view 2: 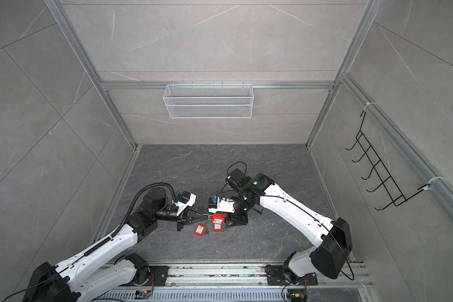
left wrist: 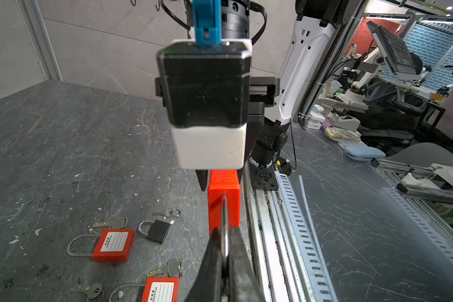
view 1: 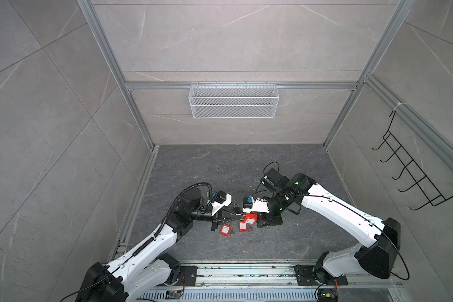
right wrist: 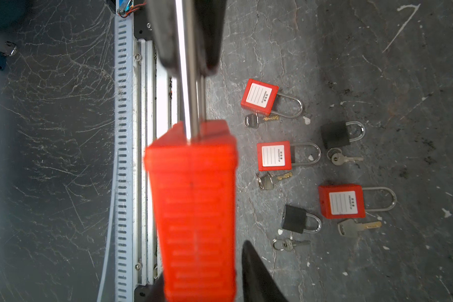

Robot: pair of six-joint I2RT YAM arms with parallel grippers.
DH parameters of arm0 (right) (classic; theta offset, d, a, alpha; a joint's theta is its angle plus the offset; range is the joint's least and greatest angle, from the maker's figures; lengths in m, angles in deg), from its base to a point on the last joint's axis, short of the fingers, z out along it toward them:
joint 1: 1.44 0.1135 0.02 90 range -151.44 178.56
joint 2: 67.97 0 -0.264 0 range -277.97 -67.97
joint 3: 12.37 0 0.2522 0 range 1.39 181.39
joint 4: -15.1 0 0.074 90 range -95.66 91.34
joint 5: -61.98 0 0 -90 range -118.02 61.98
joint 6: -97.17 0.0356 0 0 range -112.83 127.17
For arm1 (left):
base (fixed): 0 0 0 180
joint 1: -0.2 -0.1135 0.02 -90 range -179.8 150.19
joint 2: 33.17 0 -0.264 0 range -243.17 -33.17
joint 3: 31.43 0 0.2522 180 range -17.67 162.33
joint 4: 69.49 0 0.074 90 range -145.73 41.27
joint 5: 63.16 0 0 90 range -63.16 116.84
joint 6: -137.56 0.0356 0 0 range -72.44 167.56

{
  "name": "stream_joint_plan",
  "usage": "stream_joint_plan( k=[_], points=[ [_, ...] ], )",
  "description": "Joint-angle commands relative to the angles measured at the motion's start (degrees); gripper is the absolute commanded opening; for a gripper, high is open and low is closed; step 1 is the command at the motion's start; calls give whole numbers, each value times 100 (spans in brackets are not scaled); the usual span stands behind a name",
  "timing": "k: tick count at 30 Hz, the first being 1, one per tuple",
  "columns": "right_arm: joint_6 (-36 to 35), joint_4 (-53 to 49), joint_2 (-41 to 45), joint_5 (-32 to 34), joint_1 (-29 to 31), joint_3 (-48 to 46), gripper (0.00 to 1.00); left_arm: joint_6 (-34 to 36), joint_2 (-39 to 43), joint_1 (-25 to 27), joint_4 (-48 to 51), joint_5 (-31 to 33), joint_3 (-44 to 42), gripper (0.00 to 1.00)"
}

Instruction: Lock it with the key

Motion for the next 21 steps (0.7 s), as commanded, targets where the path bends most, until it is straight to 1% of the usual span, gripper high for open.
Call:
stream_joint_plan(
  k=[1, 5, 7, 9, 10, 12, 14, 17, 21],
  points=[
    [234, 598, 289, 172, -16, -291, 33, 121, 82, 60, -256, -117, 285, 0],
    [514, 1429, 647, 556, 54, -742, 30, -27, 54, 57, -482, -45, 237, 0],
    [480, 1692, 799, 655, 110, -938, 28, -67, 32, 61, -549, -28, 225, 0],
    [446, 1797, 910, 804, 141, -1048, 29, -62, 19, 58, -549, -26, 233, 0],
    [368, 1695, 953, 804, 143, -1031, 30, -60, 22, 59, -526, -26, 242, 0],
    [307, 1452, 1005, 753, 143, -962, 38, -18, 48, 55, -451, -22, 251, 0],
    [175, 989, 1002, 680, 143, -820, 42, 59, 69, 54, -322, -17, 285, 0],
    [160, 557, 978, 688, 143, -612, 43, 196, 70, 54, -130, -8, 342, 0],
    [94, 494, 1034, 648, 143, -546, 39, 268, 27, 56, -21, -34, 389, 0]
  ],
)
